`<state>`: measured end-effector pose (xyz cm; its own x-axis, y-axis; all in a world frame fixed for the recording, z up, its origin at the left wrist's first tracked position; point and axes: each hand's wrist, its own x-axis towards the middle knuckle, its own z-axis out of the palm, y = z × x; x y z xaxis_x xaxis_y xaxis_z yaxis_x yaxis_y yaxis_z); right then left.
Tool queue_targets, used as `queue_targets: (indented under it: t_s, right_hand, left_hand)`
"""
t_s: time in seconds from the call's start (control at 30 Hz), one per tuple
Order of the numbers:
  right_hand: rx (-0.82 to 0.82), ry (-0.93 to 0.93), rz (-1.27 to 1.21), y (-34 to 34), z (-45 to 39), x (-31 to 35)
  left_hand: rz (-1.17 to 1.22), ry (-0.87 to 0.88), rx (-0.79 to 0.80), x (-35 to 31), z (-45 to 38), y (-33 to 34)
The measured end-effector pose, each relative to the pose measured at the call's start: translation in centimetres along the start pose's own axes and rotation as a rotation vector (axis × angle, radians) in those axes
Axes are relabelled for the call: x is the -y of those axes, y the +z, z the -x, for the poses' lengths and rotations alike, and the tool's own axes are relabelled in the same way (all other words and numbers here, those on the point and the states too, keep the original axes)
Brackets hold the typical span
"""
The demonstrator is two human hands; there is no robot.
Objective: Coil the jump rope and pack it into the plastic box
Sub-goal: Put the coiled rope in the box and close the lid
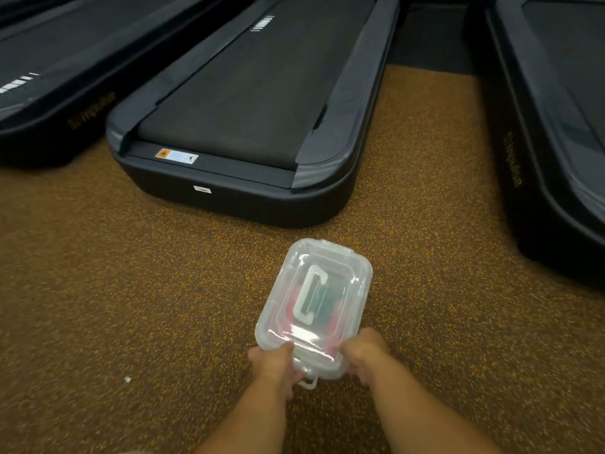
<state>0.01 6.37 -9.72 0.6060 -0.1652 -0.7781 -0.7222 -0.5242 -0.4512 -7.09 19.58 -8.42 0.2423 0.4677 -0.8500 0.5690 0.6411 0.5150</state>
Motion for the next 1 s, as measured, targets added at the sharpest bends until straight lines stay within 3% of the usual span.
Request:
queue_targets:
  t_s: [0.1,0.2,0.43,0.57,0.77,0.87,1.0]
  right_hand:
    - [0.222,0.117,-0.138,0.6,1.8,-1.8]
    - [0.378,0.111,-0.205,1.2,2.8,-3.3]
    - [0.057,-0.132,-0.005,-1.1,0.6,0.6]
    - [0.16,-0.132,0.012,-2.3,0.0,2.6]
    - [0.317,-0.016,-0.184,-2.4,-0.6,2.0]
    - [0.386,0.059,-0.35,-2.9,-0.3,0.9]
    - [0.297,0.034,-0.41,-4.1,-0.8,0.2]
  left_hand:
    - [-0.137,0.063,-0.055,-0.8,-0.1,-0.3]
    - [-0.184,0.069,-0.066,-2.2,-1.0,-0.7]
    - [-0.027,-0.074,0.007,-1.7,-1.7,-0.1]
    - [0.021,-0.075,-0.007,-1.1,-1.6,1.1]
    - [-0.002,0.037,-0.016,-1.5,-1.8,0.7]
    - [-0.083,0.128,0.054,-3.5,-2.0,0.2]
    - [-0.396,0.227,0.134,-7.2,-2.7,0.5]
